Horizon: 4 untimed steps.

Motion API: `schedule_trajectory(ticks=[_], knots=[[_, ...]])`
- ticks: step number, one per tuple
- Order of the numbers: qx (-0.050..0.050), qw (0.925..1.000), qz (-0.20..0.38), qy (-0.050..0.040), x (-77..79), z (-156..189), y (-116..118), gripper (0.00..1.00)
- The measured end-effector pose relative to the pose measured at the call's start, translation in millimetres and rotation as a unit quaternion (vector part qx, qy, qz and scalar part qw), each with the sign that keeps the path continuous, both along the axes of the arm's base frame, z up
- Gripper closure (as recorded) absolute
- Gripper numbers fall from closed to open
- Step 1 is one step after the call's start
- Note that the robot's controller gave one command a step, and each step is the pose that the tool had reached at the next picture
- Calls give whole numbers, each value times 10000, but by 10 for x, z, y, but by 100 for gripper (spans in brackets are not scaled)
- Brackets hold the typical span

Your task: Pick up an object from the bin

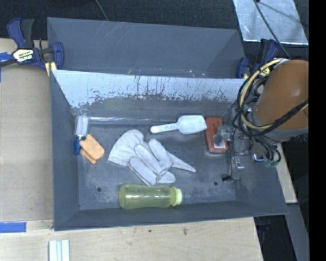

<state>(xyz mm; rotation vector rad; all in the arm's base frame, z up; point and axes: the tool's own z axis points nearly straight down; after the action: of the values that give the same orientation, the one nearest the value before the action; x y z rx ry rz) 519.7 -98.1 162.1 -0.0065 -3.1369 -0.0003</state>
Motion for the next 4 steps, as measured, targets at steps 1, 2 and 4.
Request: schedule_trajectory(ticks=[1,2,4], knots=[[-6,10000,14,-39,16,46,3,0],[-20,9999,108,-103,369,-336,4,0],[4,10000,96,0,374,-444,262,0]])
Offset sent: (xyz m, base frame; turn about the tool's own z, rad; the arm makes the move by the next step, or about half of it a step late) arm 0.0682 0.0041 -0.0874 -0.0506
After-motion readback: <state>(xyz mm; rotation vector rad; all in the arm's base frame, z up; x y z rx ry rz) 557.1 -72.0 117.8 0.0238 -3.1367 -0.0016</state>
